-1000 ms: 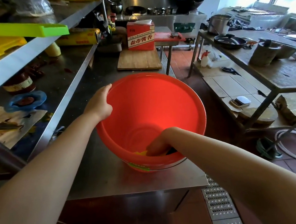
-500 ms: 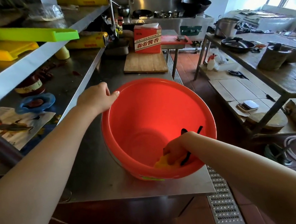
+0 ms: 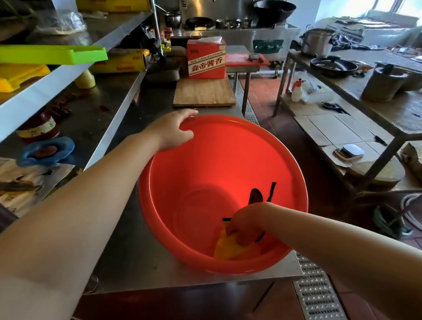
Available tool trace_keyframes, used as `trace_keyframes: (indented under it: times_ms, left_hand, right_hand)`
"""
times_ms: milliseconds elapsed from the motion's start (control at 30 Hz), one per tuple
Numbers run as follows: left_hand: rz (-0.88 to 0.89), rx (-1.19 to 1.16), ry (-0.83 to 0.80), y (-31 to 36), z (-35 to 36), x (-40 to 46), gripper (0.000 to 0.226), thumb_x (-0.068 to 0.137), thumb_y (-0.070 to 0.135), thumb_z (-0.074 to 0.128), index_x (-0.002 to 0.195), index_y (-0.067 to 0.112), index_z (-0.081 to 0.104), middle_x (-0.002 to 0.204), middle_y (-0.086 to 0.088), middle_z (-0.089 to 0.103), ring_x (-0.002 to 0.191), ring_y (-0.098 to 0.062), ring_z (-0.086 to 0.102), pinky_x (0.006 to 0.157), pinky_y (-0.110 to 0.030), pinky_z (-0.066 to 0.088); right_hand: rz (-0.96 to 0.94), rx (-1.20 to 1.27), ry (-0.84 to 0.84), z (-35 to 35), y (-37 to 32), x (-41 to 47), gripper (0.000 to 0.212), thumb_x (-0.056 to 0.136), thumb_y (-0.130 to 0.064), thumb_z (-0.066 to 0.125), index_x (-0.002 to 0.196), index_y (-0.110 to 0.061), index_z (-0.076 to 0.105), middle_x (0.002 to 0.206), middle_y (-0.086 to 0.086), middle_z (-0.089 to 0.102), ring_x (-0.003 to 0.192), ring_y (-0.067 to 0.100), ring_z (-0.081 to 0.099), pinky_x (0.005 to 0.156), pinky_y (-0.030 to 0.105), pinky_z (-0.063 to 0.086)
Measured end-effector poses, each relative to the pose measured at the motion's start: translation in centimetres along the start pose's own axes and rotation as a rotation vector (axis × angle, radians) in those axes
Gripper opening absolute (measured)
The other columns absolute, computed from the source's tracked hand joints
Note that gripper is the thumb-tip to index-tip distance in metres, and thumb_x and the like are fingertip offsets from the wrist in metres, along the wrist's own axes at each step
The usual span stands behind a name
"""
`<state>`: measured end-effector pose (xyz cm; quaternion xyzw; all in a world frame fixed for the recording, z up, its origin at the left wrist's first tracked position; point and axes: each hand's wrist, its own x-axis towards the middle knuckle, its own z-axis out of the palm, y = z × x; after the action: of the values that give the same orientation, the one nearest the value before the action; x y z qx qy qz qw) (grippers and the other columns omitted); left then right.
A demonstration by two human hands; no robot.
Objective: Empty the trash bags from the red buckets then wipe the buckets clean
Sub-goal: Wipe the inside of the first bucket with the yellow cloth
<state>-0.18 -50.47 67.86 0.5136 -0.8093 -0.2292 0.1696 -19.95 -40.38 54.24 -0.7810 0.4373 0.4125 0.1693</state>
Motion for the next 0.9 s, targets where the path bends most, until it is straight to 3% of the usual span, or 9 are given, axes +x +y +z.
trace_keyframes:
  times_ms: [100, 200, 300, 433, 567, 600, 667, 767, 900]
  left_hand:
    - [0.071, 0.176, 0.126, 0.2, -0.5, 0.6, 0.049, 0.094, 0.034, 0.063, 0.14, 0.025, 0.05, 0.127, 0.001, 0.057, 0.117, -0.019, 0.055, 0.086, -0.028, 0.039]
    - [0.073, 0.258, 0.129, 0.5, -0.9, 0.6, 0.045, 0.089, 0.046, 0.067, 0.129, 0.028, 0.057, 0.109, 0.003, 0.052, 0.1, -0.016, 0.054, 0.079, -0.03, 0.04]
    - [-0.005, 0.151, 0.101, 0.7, -0.5, 0.4, 0.041, 0.089, 0.041, 0.069, 0.126, 0.027, 0.06, 0.115, 0.0, 0.051, 0.1, -0.016, 0.05, 0.083, -0.031, 0.041]
    - [-0.16, -0.08, -0.063, 1.0, -0.7, -0.6, 0.053, 0.089, 0.013, 0.068, 0.138, 0.022, 0.05, 0.125, -0.005, 0.057, 0.105, -0.022, 0.06, 0.086, -0.036, 0.052]
    - [-0.197, -0.145, -0.053, 0.5, -1.0, -1.9, 0.057, 0.086, -0.001, 0.059, 0.138, 0.021, 0.053, 0.112, -0.007, 0.066, 0.095, -0.023, 0.067, 0.084, -0.041, 0.057]
    - [-0.204, -0.169, -0.032, 0.2, -1.0, -2.3, 0.055, 0.086, -0.002, 0.058, 0.135, 0.021, 0.054, 0.109, -0.006, 0.066, 0.093, -0.023, 0.067, 0.082, -0.04, 0.058]
    - [-0.208, -0.208, -0.001, -0.4, -1.0, -3.1, 0.052, 0.087, -0.001, 0.057, 0.134, 0.021, 0.055, 0.107, -0.006, 0.066, 0.091, -0.022, 0.067, 0.081, -0.039, 0.058]
    - [-0.221, -0.28, 0.067, -1.5, -0.6, -4.4, 0.05, 0.09, 0.002, 0.057, 0.135, 0.021, 0.053, 0.103, -0.004, 0.065, 0.088, -0.021, 0.067, 0.074, -0.035, 0.056]
    - [-0.269, -0.385, 0.203, -2.8, 0.5, -6.1, 0.053, 0.091, 0.006, 0.056, 0.14, 0.025, 0.048, 0.11, -0.004, 0.063, 0.091, -0.02, 0.065, 0.074, -0.034, 0.056]
  right_hand:
    - [0.017, 0.004, 0.022, 0.4, 0.5, -0.1, 0.051, 0.102, -0.027, 0.043, 0.151, -0.018, 0.034, 0.149, 0.012, 0.042, 0.132, 0.031, 0.044, 0.103, 0.043, 0.036]
    - [0.082, -0.054, 0.027, 1.0, 0.5, 0.0, 0.052, 0.104, -0.036, 0.036, 0.153, -0.02, 0.028, 0.155, 0.009, 0.035, 0.138, 0.029, 0.038, 0.107, 0.047, 0.029]
    - [0.1, -0.097, 0.018, 1.0, -0.1, 0.4, 0.047, 0.105, -0.034, 0.038, 0.15, -0.021, 0.035, 0.154, 0.004, 0.037, 0.137, 0.027, 0.039, 0.104, 0.048, 0.033]
    - [0.185, -0.017, 0.011, 0.3, -1.2, 1.1, 0.044, 0.107, -0.026, 0.034, 0.149, -0.014, 0.034, 0.155, 0.006, 0.032, 0.139, 0.028, 0.035, 0.096, 0.045, 0.038]
    - [0.207, 0.143, 0.102, 0.0, -1.2, 1.5, 0.039, 0.094, -0.023, 0.06, 0.132, -0.017, 0.057, 0.128, 0.008, 0.061, 0.097, 0.026, 0.056, 0.084, 0.036, 0.047]
    - [0.181, 0.164, 0.119, -0.1, -1.1, 1.7, 0.039, 0.09, -0.025, 0.064, 0.129, -0.019, 0.06, 0.123, 0.007, 0.064, 0.095, 0.025, 0.059, 0.084, 0.037, 0.049]
    - [0.196, 0.183, 0.13, -0.5, -1.0, 2.6, 0.039, 0.089, -0.032, 0.063, 0.127, -0.023, 0.061, 0.123, 0.005, 0.064, 0.109, 0.028, 0.061, 0.094, 0.045, 0.049]
    - [0.202, 0.146, -0.021, -0.6, -1.3, 3.4, 0.05, 0.095, -0.045, 0.044, 0.139, -0.022, 0.051, 0.138, 0.003, 0.055, 0.125, 0.029, 0.052, 0.104, 0.056, 0.039]
    - [0.244, 0.266, -0.043, -1.4, -2.0, 1.2, 0.041, 0.1, -0.032, 0.049, 0.134, -0.01, 0.054, 0.132, 0.007, 0.058, 0.119, 0.031, 0.057, 0.089, 0.046, 0.044]
